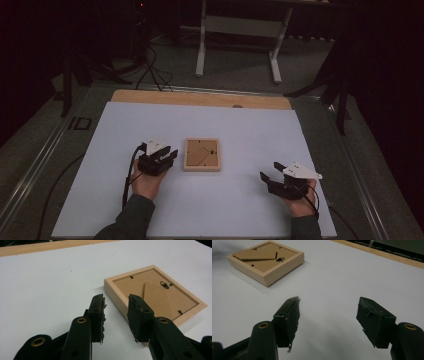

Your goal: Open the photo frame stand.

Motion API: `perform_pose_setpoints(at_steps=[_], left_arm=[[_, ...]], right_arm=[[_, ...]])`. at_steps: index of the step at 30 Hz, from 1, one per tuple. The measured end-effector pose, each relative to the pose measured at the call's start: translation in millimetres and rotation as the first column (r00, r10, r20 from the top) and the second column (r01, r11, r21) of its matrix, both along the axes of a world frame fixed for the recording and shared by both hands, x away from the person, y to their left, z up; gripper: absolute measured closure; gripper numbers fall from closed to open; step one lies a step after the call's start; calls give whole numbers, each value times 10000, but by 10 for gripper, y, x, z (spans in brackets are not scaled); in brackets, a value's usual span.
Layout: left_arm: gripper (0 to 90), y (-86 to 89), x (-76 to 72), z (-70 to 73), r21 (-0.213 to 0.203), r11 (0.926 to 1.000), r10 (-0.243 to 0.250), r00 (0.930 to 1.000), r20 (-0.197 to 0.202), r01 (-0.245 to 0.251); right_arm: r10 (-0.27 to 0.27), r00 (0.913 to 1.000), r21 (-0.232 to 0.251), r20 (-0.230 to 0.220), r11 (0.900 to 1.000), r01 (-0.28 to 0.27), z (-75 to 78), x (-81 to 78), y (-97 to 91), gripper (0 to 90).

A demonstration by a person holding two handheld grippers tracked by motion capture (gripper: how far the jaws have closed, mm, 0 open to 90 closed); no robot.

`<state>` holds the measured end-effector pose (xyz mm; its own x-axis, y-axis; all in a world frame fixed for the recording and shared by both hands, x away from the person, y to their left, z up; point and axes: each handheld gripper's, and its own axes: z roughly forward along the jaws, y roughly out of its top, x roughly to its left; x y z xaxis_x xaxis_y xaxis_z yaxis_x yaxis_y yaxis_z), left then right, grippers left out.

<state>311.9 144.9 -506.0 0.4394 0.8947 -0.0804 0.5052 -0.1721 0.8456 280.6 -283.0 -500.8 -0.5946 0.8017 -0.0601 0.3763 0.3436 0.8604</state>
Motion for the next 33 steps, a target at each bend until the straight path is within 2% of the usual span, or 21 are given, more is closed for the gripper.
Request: perform_pose_setpoints(at_steps=[9,13,17,21,26,33], left_arm=[[643,75,-17,-29,95,10000,16,10000,82,-16],[634,83,-42,1,80,10000,-22,9998,209,21],[624,87,-59,19,40,9999,-126,9996,241,125],[610,84,-77,40,162,9993,-351,9990,274,346],[604,84,-99,73,95,9989,-464,9983,365,461],[573,12,-94,46,196,9958,-904,9955,292,899]], right_arm=[[467,9988,199,-119,9987,-465,36,29,169,414],[892,9959,366,-122,9954,-887,59,42,279,445],[1264,9918,288,-164,9916,-1259,81,68,406,476],[1512,9885,239,17,9882,-1512,115,111,562,530],[1836,9830,244,35,9827,-1836,140,188,761,613],[1904,9817,206,41,9815,-1904,103,297,976,736]])
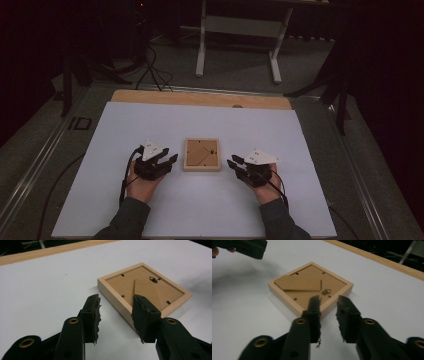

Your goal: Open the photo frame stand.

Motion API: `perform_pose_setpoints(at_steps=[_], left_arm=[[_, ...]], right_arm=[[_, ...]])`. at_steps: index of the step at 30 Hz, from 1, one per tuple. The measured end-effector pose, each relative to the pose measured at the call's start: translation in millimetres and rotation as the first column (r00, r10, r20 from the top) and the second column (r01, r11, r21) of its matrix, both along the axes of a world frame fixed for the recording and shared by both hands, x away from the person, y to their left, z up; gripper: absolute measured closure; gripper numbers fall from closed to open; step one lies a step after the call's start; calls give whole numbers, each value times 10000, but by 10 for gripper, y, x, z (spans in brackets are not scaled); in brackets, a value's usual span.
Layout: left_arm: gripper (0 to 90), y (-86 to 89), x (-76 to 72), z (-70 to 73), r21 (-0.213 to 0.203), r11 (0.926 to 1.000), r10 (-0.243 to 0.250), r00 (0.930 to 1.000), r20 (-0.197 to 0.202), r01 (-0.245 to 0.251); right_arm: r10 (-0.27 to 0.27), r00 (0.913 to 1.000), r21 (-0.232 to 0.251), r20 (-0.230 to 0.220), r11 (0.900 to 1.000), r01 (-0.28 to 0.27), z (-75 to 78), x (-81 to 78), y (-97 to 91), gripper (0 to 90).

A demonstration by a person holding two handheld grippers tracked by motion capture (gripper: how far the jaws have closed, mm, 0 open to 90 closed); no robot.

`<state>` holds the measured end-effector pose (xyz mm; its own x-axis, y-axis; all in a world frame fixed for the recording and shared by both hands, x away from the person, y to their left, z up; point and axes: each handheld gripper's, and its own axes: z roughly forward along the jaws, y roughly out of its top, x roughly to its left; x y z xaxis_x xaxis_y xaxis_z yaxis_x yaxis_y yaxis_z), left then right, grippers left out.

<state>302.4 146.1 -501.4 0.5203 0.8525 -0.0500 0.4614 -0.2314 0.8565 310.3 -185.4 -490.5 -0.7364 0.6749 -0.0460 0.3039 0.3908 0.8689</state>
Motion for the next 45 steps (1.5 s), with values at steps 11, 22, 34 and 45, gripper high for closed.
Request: perform_pose_setpoints(at_steps=[11,22,34,45], left_arm=[[553,-93,-8,-13,180,9991,-388,9992,-24,389],[547,-156,-10,-41,225,9978,-626,9979,-150,630],[558,-243,24,-37,196,9943,-1041,9937,-419,1050],[507,-490,156,-66,873,9886,-1186,9916,-514,1228]], right_arm=[[308,9989,-455,-351,9984,-324,-196,121,314,899],[277,9976,-353,-634,9989,-300,-271,161,316,898],[236,9966,-418,-785,9988,-269,-336,154,365,900],[211,9966,-391,-796,9989,-243,-338,152,363,900]])
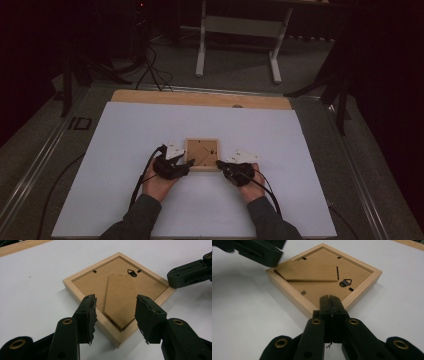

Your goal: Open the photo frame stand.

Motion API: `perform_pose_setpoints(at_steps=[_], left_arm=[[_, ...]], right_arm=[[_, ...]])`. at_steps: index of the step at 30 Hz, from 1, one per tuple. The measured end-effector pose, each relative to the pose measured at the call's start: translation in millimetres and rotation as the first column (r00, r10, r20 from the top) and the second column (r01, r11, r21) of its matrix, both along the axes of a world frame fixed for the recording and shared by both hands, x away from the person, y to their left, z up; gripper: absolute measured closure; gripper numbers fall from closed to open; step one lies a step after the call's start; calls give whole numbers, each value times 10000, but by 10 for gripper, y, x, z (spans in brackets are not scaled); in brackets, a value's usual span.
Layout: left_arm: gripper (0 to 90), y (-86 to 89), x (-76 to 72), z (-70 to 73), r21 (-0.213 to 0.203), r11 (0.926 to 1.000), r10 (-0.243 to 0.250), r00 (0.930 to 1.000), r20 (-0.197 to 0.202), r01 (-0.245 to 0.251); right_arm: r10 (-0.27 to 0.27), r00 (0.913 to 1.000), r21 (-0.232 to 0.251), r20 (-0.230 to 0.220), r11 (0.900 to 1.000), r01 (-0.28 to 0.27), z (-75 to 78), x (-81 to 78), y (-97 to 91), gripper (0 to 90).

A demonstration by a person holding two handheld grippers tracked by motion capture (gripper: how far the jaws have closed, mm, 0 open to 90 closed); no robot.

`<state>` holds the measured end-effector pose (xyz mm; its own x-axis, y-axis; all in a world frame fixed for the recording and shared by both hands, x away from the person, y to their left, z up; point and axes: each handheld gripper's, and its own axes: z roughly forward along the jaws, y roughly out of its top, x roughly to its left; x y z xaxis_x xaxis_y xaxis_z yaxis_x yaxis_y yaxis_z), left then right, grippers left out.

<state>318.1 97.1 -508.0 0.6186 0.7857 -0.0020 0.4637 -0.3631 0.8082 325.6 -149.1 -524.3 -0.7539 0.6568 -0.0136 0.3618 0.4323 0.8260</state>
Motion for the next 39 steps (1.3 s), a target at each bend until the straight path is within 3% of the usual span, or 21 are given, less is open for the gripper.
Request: perform_pose_setpoints(at_steps=[9,20,23,29,35,39], left_arm=[[495,-220,112,-63,532,9984,-200,9997,-136,207],[469,-208,187,-117,512,9986,-121,9984,-557,149],[507,-220,190,-99,621,9978,-202,9979,-614,240],[509,-258,158,15,757,9970,-133,9998,-126,142],[505,-240,176,7,562,9983,-117,9991,-416,140],[452,-206,183,18,311,9995,27,9976,-695,-5]], right_arm=[[-4,10000,32,-1,10000,4,-3,-1,-2,900],[24,10000,34,33,10000,-24,-5,0,-5,899],[26,10000,56,34,10000,-26,-7,0,-6,900],[14,10000,87,24,10000,-14,-8,0,-7,900],[6,10000,98,31,10000,-6,-9,-2,-7,900],[8,10000,108,32,9999,-9,-10,-2,-7,900]])
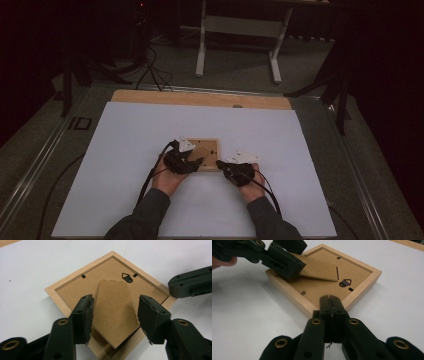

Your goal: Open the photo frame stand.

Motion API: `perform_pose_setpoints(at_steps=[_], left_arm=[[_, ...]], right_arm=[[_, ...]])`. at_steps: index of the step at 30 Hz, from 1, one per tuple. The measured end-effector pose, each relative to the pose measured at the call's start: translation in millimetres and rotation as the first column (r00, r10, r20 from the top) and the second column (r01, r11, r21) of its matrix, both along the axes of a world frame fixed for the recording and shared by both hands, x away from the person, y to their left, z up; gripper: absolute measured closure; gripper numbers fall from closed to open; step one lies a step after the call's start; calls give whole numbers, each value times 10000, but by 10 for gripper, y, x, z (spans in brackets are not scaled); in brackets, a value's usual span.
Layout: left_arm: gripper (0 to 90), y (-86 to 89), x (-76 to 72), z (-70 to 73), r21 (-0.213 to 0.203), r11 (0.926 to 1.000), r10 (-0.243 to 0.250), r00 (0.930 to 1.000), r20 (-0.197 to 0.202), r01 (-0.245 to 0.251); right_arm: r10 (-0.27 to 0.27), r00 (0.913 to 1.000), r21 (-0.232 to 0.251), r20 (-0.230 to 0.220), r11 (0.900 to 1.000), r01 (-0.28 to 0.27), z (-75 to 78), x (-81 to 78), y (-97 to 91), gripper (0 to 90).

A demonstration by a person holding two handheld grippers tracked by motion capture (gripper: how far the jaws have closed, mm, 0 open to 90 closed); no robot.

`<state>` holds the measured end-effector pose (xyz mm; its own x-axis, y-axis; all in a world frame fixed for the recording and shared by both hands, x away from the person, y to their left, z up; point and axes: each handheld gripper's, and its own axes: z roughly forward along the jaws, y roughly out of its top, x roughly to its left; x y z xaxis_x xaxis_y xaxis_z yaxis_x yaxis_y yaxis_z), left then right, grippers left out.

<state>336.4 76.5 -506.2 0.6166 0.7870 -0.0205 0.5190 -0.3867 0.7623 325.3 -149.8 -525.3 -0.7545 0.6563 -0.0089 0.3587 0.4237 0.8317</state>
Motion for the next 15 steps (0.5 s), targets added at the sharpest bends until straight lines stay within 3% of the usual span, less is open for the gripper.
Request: perform_pose_setpoints(at_steps=[7,15], left_arm=[[427,74,-4,31,-379,9993,-32,9976,-694,6],[453,43,-1,-9,91,9998,-176,9944,-1041,186]], right_arm=[[5,10000,-2,13,10000,-5,-1,-1,-1,899],[6,10000,10,34,10000,-7,-3,-2,-2,899]])
